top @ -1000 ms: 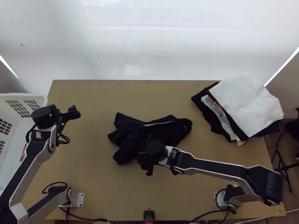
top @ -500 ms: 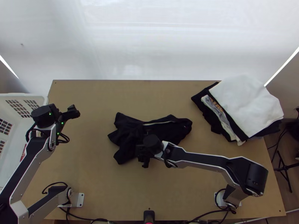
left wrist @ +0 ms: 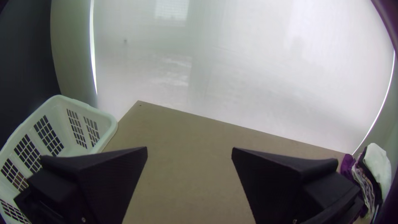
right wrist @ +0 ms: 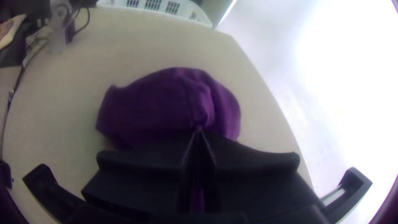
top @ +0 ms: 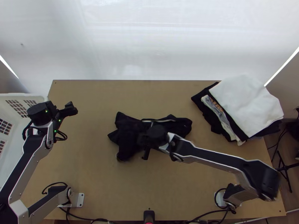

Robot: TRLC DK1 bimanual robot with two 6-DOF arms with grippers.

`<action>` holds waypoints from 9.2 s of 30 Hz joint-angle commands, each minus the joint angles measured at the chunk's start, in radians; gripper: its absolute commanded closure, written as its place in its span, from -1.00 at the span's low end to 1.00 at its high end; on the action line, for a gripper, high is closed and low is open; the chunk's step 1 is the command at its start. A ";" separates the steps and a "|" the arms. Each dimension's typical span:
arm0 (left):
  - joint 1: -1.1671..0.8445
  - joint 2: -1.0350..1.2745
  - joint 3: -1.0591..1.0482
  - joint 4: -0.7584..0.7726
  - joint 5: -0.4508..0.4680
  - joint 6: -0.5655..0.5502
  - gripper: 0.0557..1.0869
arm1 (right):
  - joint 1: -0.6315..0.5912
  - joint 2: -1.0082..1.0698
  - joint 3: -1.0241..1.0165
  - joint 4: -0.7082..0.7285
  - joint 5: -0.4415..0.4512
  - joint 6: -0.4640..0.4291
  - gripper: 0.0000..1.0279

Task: Fold the t-shirt

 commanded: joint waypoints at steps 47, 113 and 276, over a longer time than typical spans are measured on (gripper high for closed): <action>-0.645 0.228 0.099 -0.148 0.221 -0.134 -0.92 | -0.597 -0.416 0.121 -0.350 0.032 0.437 0.94; -0.802 0.822 0.608 -0.142 0.249 -0.115 0.93 | -0.493 -0.586 -0.026 -0.334 0.066 0.438 0.94; 0.024 0.614 0.455 -0.368 0.249 -0.183 0.93 | -0.769 -0.218 0.250 -0.529 -0.156 0.635 0.95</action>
